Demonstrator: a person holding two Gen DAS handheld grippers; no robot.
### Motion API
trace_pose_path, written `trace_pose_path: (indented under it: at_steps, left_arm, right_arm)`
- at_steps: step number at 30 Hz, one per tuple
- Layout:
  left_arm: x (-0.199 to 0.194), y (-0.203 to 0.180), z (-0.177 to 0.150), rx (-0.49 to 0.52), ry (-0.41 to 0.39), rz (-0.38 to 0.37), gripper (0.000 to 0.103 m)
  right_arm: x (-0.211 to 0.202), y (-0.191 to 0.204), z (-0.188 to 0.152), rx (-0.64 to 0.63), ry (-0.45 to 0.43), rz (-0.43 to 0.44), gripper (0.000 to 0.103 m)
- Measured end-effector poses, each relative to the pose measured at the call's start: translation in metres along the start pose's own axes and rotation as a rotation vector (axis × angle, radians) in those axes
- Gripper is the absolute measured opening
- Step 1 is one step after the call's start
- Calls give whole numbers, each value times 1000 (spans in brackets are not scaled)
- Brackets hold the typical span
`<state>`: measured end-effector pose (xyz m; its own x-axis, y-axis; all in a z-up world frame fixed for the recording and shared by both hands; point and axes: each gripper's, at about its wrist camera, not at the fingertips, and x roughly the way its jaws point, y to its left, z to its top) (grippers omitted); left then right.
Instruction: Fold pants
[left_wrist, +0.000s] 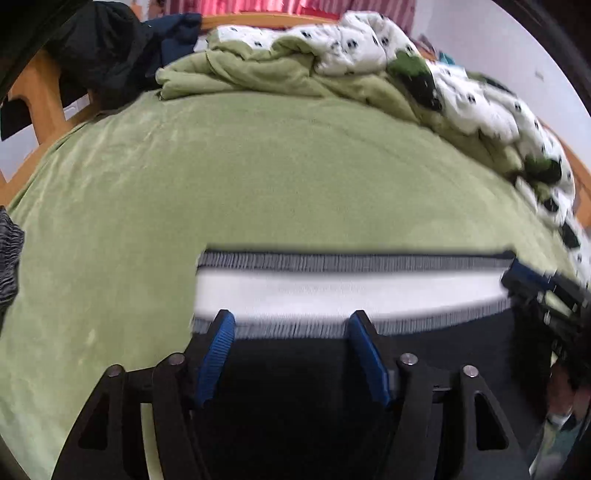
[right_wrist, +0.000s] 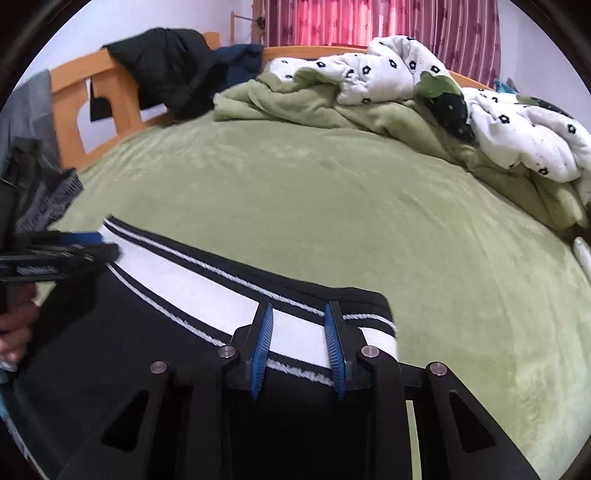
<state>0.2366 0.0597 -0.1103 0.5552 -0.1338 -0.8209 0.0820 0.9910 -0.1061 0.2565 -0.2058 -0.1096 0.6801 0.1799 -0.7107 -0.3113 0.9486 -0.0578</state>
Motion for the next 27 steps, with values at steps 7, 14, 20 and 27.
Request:
trace_pose_path:
  at_steps: [7,14,20,27]
  left_arm:
    - [-48,-8,-72,48,75,-14,65]
    - [-109,-10,-150,3,88,-32,67]
    - [-179,-35,-149,-46,-14,-64,67]
    - [-224,-81,-176,-22,-134,-21,74]
  right_arm:
    - [-49,14,-32,17,106,-57,29]
    - [-120,31,-112,81,166,-27,30]
    - [-187,33,-142,211,74,-20,31]
    - [-256,51,-140,259,-39,-90,50]
